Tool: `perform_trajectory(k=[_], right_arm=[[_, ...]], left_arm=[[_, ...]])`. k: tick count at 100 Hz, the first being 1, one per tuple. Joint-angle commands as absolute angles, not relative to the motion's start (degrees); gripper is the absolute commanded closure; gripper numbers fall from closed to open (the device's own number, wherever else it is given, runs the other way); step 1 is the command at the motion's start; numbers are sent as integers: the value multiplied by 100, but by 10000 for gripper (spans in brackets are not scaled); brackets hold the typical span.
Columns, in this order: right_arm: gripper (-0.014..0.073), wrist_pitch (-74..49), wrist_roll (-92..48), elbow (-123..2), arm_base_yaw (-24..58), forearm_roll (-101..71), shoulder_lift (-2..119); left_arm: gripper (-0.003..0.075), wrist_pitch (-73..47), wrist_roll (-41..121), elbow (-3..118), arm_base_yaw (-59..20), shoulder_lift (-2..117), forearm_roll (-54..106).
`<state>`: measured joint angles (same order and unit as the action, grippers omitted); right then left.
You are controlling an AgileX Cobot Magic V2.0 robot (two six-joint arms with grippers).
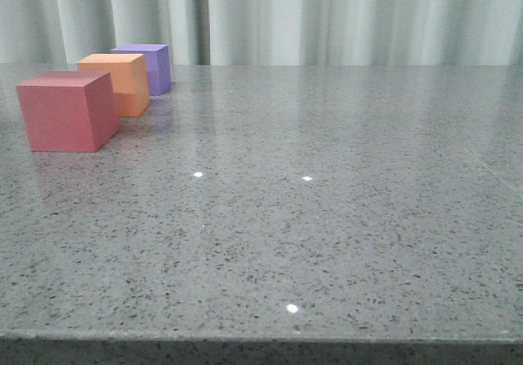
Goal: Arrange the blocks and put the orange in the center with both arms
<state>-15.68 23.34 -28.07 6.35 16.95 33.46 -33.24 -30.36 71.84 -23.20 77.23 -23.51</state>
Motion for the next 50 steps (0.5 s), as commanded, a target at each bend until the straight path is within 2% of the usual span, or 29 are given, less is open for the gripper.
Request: perform_trajectory(k=[1,50], right_arm=[[662,-1139,2274,-2961,614,1827,3351],[662,-1139,2274,-2961,614,1827,3351]], left_arm=[[63,-2852,-3041,6835,-2297,6885,-2452],[77,-2701,-3041,3849,-2297,3641,-2435]])
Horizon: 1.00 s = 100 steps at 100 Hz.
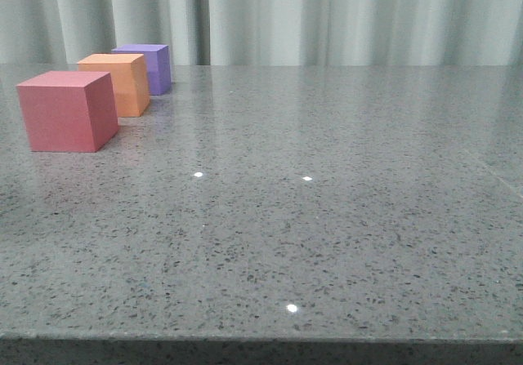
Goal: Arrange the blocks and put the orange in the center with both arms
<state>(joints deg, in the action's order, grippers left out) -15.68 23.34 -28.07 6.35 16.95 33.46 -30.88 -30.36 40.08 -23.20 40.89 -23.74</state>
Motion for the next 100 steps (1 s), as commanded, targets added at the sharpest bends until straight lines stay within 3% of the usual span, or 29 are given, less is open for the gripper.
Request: perform_trajectory(k=[1,12,19,43,100], right_arm=[[662,-1139,2274,-2961,614,1827,3351],[662,-1139,2274,-2961,614,1827,3351],[662,-1139,2274,-2961,614,1827,3351],[662,-1139,2274,-2961,614,1827,3351],[662,-1144,2274,-2961,614,1827,3351]], left_arm=[[83,-2701,-3041,3788,-2297,3602,-2435],[167,-2701,-3041,3373,-2297,3039,-2435],[267,-2701,-3041,3198,-2297,2760,-2435],[740,-2701,-3041,3037,-2297,2401,-2435],[741,-2785,-3041,3037,-2297,2401,-2396]])
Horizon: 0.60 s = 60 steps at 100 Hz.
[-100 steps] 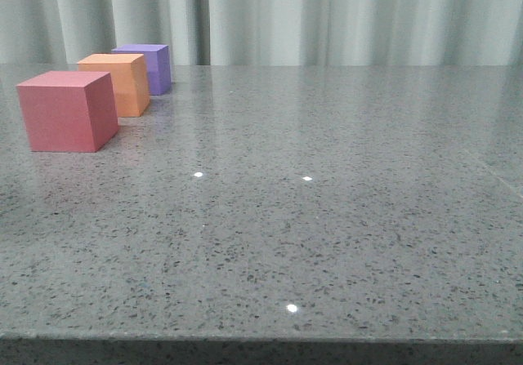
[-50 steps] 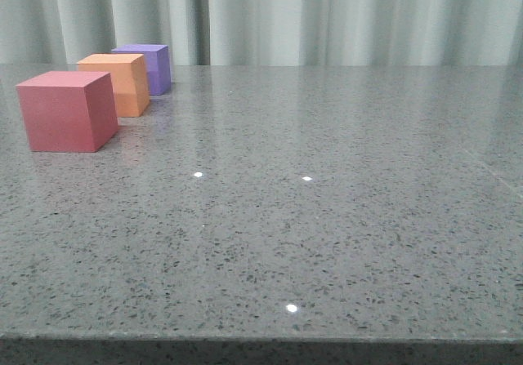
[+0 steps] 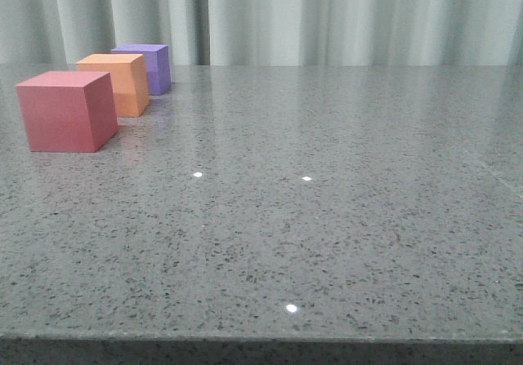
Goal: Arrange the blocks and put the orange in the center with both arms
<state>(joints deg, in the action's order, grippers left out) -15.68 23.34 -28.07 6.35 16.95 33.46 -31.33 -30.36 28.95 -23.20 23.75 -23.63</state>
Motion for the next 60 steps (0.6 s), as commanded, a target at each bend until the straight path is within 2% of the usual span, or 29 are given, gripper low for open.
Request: perform_trajectory(k=[1,44,60], right_arm=[[662,-1144,2274,-2961,614,1827,3351],[662,-1144,2274,-2961,614,1827,3351],[662,-1136,2274,-2961,614,1827,3351]], left_arm=[[741,-2785,-3041,3037,-2297,2401,-2396],[741,-2514,-3019,2880,-2257,2256,-2447],[741,-1918,-1199,2501,-1748,1881,-996]])
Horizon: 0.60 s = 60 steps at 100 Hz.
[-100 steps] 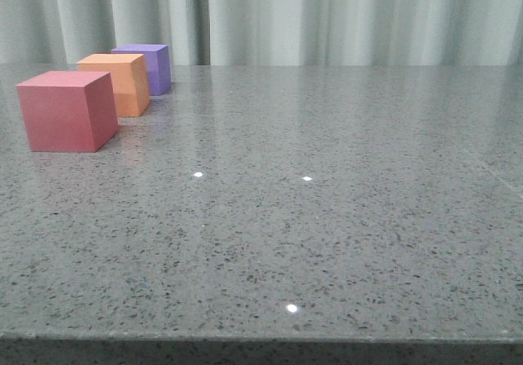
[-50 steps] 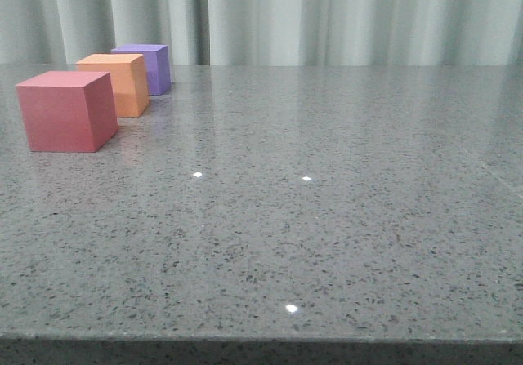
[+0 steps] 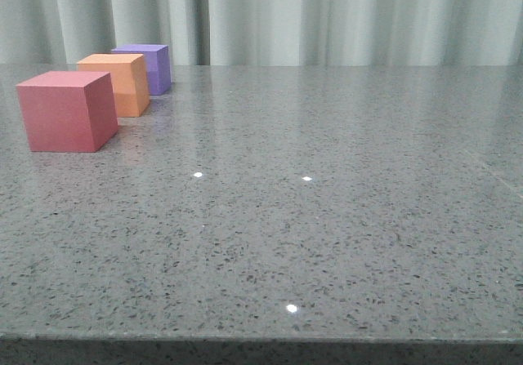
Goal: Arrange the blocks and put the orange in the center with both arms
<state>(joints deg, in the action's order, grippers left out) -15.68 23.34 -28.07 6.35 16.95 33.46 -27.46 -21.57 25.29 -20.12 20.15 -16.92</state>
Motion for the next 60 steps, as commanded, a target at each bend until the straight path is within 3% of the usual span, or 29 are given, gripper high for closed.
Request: perform_trajectory(k=[1,28,60], right_arm=[[662,-1136,2274,-2961,614,1827,3351],[662,-1136,2274,-2961,614,1827,3351],[662,-1136,2274,-2961,614,1827,3351]], left_arm=[[741,-1812,-1047,2452,-1718,1849,-883],[741,267,-622,1151,-1037,1173,-560],[741,469,-622,-95,-1037,227,-455]])
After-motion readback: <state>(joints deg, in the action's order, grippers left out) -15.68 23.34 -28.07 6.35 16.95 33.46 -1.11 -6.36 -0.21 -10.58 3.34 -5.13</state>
